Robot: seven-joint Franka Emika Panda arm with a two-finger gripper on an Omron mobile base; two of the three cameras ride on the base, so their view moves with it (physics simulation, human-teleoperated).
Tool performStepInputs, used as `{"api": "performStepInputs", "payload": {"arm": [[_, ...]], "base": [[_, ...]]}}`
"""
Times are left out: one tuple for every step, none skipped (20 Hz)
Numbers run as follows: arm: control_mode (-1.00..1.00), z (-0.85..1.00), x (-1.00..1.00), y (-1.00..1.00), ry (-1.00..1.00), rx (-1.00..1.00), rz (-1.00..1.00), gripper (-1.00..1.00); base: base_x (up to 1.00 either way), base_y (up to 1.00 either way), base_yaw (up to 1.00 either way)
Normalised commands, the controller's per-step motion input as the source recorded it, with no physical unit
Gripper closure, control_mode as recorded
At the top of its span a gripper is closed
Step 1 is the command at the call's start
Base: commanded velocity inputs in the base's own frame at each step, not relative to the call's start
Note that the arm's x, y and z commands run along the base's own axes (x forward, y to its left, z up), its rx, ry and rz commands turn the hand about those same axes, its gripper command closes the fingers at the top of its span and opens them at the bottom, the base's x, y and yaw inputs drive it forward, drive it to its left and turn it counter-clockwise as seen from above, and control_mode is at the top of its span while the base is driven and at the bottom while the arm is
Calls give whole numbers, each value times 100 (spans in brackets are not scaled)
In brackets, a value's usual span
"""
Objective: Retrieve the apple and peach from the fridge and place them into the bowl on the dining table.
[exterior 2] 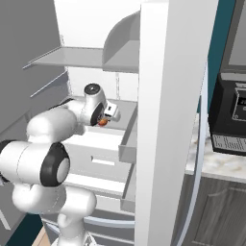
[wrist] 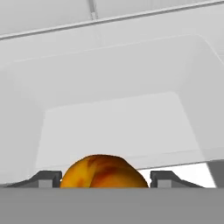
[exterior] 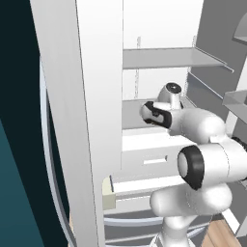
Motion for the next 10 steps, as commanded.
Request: {"api": "performStepInputs", "payload": {"arm": [[-100,59,-100,-7,-13,0,0,100],[-100,66,-100,-6,-10,0,0,100],[-100,76,-100,-8,-11,0,1,100],[-100,84,-100,-11,-8,0,1,100],[-100,92,-100,-12,-9,0,2,100],[-100,94,-100,-13,-8,0,3,100],[-100,89,-100,-11,-9,0,3,100],[-100,86,-100,-9,-9,0,2,100],[-100,84,-100,-9,-7,0,2,100],[-100,84,-100,-6,-6,0,1,100]], "base": [[0,0,0],[0,0,0],[0,0,0],[0,0,0],[0,0,0],[0,0,0],[0,0,0],[0,0,0],[0,0,0],[0,0,0]]}}
